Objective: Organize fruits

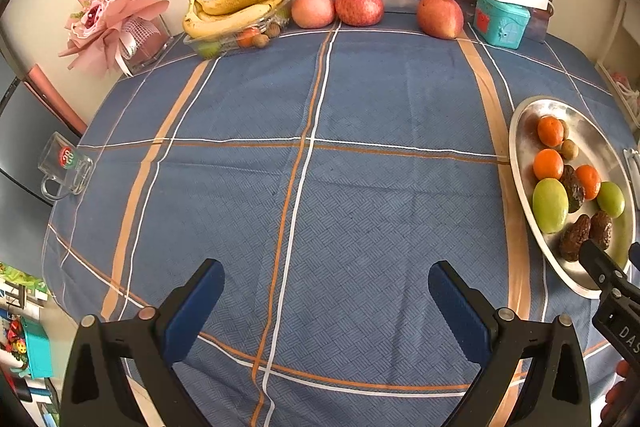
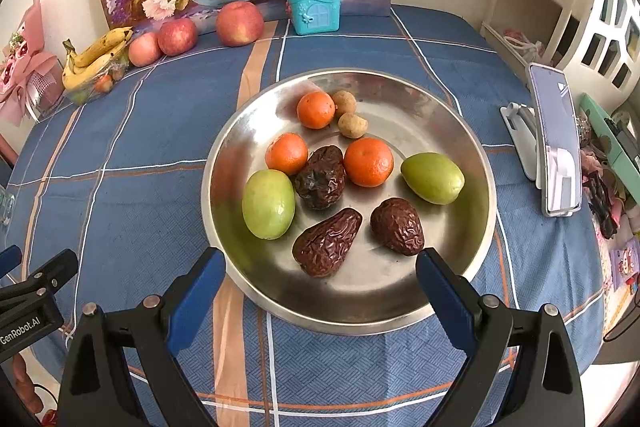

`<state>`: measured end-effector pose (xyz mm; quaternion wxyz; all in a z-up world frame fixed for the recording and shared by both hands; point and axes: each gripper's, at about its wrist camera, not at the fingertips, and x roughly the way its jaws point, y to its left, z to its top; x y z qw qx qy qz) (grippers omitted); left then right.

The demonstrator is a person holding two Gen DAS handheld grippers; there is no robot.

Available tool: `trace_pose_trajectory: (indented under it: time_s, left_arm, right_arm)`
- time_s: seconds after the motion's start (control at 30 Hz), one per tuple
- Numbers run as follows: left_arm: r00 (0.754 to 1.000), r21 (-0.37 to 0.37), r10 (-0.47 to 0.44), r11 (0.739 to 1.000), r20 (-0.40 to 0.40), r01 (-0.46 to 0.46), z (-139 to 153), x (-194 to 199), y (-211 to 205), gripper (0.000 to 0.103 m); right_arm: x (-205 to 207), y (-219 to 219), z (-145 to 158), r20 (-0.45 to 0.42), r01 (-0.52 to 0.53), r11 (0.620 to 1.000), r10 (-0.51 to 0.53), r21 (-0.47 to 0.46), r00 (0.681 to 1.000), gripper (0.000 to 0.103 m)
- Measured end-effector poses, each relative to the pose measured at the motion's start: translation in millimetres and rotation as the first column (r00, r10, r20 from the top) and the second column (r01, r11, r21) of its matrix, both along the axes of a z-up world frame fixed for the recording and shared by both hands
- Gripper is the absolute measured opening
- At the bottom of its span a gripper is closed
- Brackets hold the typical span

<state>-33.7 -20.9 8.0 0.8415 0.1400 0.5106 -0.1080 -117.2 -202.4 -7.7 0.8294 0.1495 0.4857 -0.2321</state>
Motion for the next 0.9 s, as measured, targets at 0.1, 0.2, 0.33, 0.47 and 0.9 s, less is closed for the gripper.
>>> trace_pose_trajectory:
  time_s: [0.1,0.2,0.33,0.47,0.9]
  left_arm:
    - [1.0,-0.003,0.0,1.0,-0.003,0.0,-0.2,0.5,0.2,0.103]
    - [1.0,-0.004,-0.002,1.0,-0.006,0.002,-0.4,0.9,0.2,0.103]
    - [1.0,-0.007,-0.004,1.0,-0.008,0.004,0.3,0.8,-0.6,0.103]
    - [1.0,-0.01,-0.004,1.0,-0.011,0.004,0.3,0.7,-1.1,0.103]
    - [1.0,-0.01,0.0,1.0,-0.013,-0.001,-0.4,-1.0,-2.2,0.103]
  right_arm:
    - [-0.3,0.1,-0.4,0.0,0.0,1.0,0.0,-0.001,1.0,0.096]
    - [0.1,0.1,-0.9,-0.003,-0.003,1.0,0.003,0.003,1.0,0.096]
    - [0.6,1.2,-1.2,-0.005,-0.008,1.0,0.008,0.003,1.0,0.096]
    - [0.8,1.8,-1.2,-0.007,-0.008,1.0,0.008,0.003,1.0,0.096]
    - [0.8,3.4,-1.8,-0.01,-0.015,1.0,0.015,0.002,1.0,0.096]
